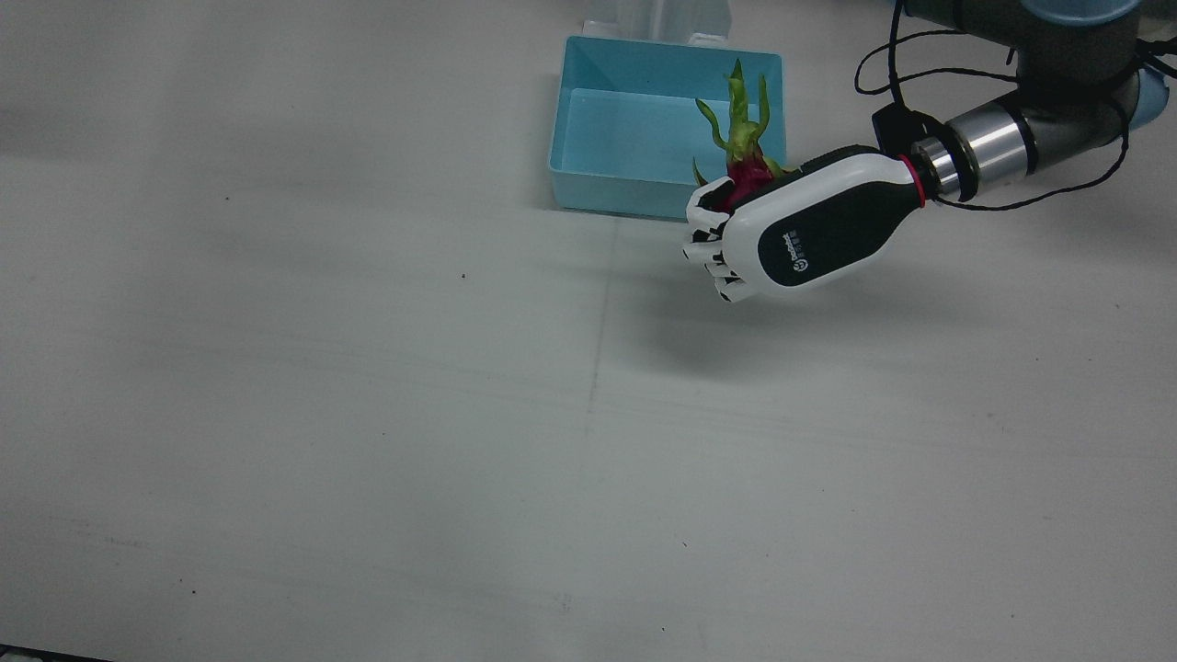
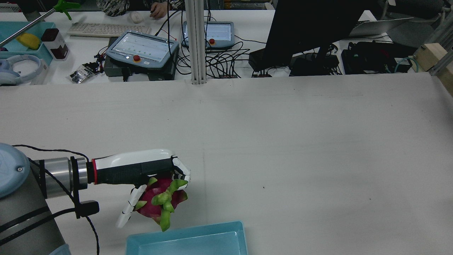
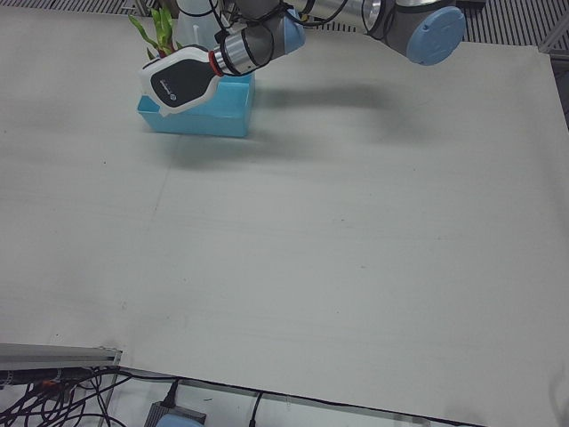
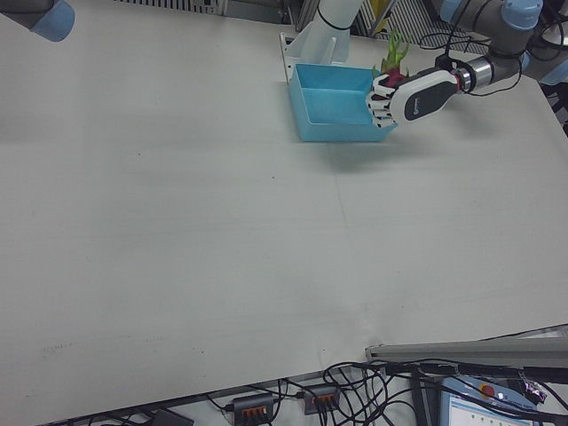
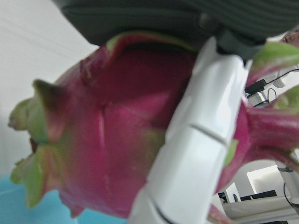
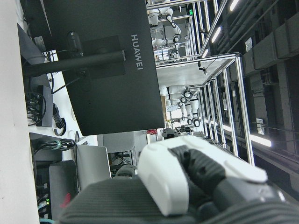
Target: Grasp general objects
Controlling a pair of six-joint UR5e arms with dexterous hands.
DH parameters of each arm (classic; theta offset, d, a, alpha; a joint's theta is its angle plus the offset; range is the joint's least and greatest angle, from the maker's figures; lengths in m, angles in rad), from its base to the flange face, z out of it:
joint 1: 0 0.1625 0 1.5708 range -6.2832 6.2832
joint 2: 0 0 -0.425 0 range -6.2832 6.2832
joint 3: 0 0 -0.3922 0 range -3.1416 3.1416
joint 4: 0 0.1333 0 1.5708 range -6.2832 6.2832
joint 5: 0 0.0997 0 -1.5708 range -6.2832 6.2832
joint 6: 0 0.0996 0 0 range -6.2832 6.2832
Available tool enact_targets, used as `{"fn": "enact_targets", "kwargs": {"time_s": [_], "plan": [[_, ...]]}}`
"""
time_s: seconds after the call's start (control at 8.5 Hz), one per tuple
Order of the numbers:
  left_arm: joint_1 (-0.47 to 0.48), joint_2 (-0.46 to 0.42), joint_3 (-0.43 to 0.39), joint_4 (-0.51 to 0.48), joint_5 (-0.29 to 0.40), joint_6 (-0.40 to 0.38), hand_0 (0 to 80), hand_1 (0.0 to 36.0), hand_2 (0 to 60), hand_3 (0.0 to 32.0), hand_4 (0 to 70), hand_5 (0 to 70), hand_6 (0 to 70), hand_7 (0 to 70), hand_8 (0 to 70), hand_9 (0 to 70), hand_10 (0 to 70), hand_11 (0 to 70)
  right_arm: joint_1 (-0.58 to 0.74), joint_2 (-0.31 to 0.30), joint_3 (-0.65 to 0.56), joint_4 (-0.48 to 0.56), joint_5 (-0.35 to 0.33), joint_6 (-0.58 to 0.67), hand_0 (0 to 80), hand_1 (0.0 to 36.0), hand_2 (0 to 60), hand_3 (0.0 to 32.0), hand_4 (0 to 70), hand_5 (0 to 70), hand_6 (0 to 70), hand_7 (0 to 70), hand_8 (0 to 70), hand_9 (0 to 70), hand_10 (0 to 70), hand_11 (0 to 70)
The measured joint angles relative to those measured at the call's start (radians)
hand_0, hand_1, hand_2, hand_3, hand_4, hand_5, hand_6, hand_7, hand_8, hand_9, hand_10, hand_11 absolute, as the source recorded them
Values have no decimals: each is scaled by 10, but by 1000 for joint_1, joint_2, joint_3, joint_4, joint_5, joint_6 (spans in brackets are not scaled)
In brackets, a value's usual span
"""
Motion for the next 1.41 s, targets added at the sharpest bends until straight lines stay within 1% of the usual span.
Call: {"fn": "enact_targets", "kwargs": {"time_s": [0.12, 0.24, 0.35, 0.47, 0.59, 0.71, 0.82, 0.94, 1.06, 1.18, 1.29, 1.41], "plan": [[63, -36, -23, 20, -15, -15, 800, 360, 600, 0, 660, 700, 700, 700, 700, 700, 681, 700, 0, 0, 0, 0, 0, 0, 0, 0, 0, 0, 0, 0, 0, 0, 0, 0, 0, 0], [103, -60, -33, 29, -27, -22, 800, 360, 600, 0, 584, 700, 700, 700, 671, 700, 582, 700, 0, 0, 0, 0, 0, 0, 0, 0, 0, 0, 0, 0, 0, 0, 0, 0, 0, 0], [125, -69, -36, 31, -30, -26, 800, 360, 179, 52, 350, 700, 374, 698, 327, 429, 269, 424, 0, 0, 0, 0, 0, 0, 0, 0, 0, 0, 0, 0, 0, 0, 0, 0, 0, 0], [146, -73, -37, 31, -30, -28, 800, 295, 0, 68, 288, 700, 188, 393, 157, 179, 110, 189, 0, 0, 0, 0, 0, 0, 0, 0, 0, 0, 0, 0, 0, 0, 0, 0, 0, 0], [164, -75, -38, 31, -29, -29, 800, 256, 0, 58, 236, 700, 122, 237, 74, 80, 72, 134, 0, 0, 1, -1, 0, 0, 0, 0, 0, 0, 0, 0, 0, 0, 0, 0, 0, 0], [174, -73, -39, 31, -28, -28, 800, 266, 0, 60, 213, 700, 99, 184, 31, 50, 64, 124, 0, 0, 1, -1, 0, 0, 0, 0, 0, 0, 0, 0, 0, 0, 0, 0, 0, 0], [178, -69, -39, 31, -28, -27, 800, 275, 0, 40, 210, 700, 94, 175, 15, 43, 63, 124, 0, 0, 1, 0, 0, 0, 0, 0, 0, 0, 0, 0, 0, 0, 0, 0, 0, 0], [178, -66, -38, 31, -30, -27, 800, 277, 0, 50, 180, 700, 92, 189, 18, 50, 66, 129, 0, 0, 1, 0, 0, 0, 0, 0, 0, 0, 0, 0, 0, 0, 0, 0, 0, 0], [178, -64, -37, 32, -32, -26, 800, 253, 0, 114, 100, 700, 93, 259, 80, 106, 67, 128, 0, 0, 0, 0, 0, 0, 0, 0, 0, 0, 0, 0, 0, 0, 0, 0, 0, 0], [178, -62, -35, 33, -34, -24, 800, 251, 0, 82, 164, 700, 118, 289, 70, 105, 65, 124, 0, 0, 0, 0, 0, 0, 0, 0, 0, 0, 0, 0, 0, 0, 0, 0, 0, 0], [176, -61, -32, 34, -34, -24, 800, 250, 0, 60, 187, 700, 126, 298, 65, 106, 67, 127, 0, 0, 0, 0, 0, 0, 0, 0, 0, 0, 0, 0, 0, 0, 0, 0, 0, 0], [173, -51, -30, 34, -32, -23, 800, 250, 0, 58, 194, 700, 125, 294, 59, 105, 71, 133, 0, 0, -1, 0, 0, 0, 0, 0, 0, 0, 0, 0, 0, 0, 0, 0, 0, 0]]}}
